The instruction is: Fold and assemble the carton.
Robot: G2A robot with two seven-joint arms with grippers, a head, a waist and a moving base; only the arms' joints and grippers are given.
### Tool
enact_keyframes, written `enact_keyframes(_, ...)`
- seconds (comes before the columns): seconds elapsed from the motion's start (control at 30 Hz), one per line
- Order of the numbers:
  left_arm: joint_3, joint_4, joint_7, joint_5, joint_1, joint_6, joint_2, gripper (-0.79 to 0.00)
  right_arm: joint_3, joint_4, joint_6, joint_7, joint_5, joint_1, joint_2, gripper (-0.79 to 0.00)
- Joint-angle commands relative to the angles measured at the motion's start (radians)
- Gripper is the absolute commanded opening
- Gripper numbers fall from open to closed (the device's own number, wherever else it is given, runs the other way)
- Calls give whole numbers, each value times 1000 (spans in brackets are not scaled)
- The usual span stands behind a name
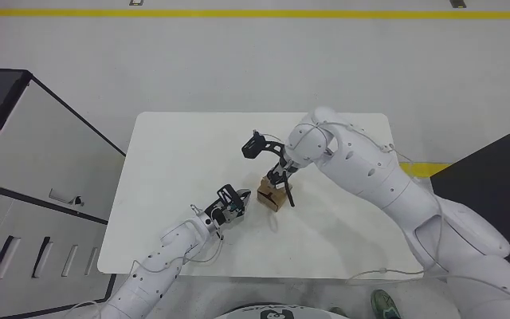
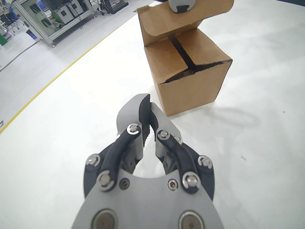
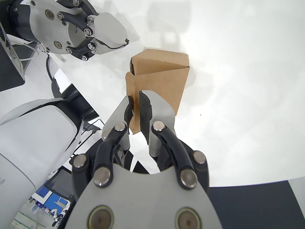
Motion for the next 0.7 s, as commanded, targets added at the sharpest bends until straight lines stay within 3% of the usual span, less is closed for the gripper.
enact_keyframes(0.0, 0, 0, 0, 0, 0, 0, 0, -785, -6, 4, -1, -4, -6, 2, -4, -714)
enact_keyframes(0.07, 0, 0, 0, 0, 0, 0, 0, -785, -13, 7, -6, -6, -17, 6, -8, -693)
enact_keyframes(0.13, 0, 0, 0, 0, 0, 0, 0, -785, -18, 8, -8, -9, -28, 10, -11, -579)
enact_keyframes(0.23, 0, 0, 0, 0, 0, 0, 0, -785, -20, 10, -3, -8, -39, 16, -15, -471)
enact_keyframes(0.4, 0, 0, 0, 0, 0, 0, 0, -785, -24, 15, 5, 4, -54, 22, -19, -428)
enact_keyframes(0.67, 0, 0, 0, 0, 0, 0, 0, -785, -29, 42, -9, -3, -47, 20, -29, -505)
